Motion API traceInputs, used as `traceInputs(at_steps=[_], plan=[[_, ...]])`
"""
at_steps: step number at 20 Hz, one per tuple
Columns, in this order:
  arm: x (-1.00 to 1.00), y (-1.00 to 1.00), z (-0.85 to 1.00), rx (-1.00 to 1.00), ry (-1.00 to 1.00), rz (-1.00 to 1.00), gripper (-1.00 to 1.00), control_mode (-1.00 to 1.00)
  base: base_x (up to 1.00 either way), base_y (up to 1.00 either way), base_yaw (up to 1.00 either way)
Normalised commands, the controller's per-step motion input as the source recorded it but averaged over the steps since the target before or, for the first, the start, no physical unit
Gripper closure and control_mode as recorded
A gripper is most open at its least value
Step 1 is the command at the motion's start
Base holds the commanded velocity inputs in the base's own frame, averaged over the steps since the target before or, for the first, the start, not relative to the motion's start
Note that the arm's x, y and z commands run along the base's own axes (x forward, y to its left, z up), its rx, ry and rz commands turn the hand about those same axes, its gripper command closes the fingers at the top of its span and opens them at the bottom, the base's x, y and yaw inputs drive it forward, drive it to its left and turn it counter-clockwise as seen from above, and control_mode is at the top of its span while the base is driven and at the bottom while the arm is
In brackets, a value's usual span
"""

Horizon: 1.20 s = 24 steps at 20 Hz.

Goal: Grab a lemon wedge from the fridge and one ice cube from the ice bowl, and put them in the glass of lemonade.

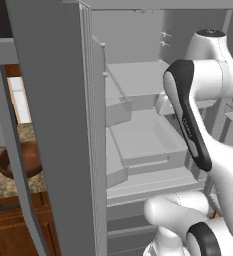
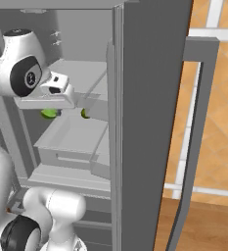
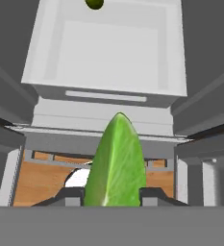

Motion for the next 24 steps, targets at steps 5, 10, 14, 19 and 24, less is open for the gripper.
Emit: traceInputs(at_steps=[5, 10, 14, 19, 24], plan=[[-1.0, 0.0, -0.26, 0.0, 0.0, 0.06, 1.0, -1.0, 0.0, 0.0, 0.0], [-0.73, 0.0, -0.01, 0.0, -0.01, 0.0, 1.0, -1.0, 0.0, 0.0, 0.0], [-0.72, 0.0, 0.0, 0.0, -0.05, 0.0, 1.0, -1.0, 0.0, 0.0, 0.0], [-0.49, 0.0, -0.06, 0.0, -0.03, 0.0, 1.0, -1.0, 0.0, 0.0, 0.0], [-0.07, 0.0, 0.0, 0.0, 0.0, 0.0, 1.0, -1.0, 0.0, 0.0, 0.0]])
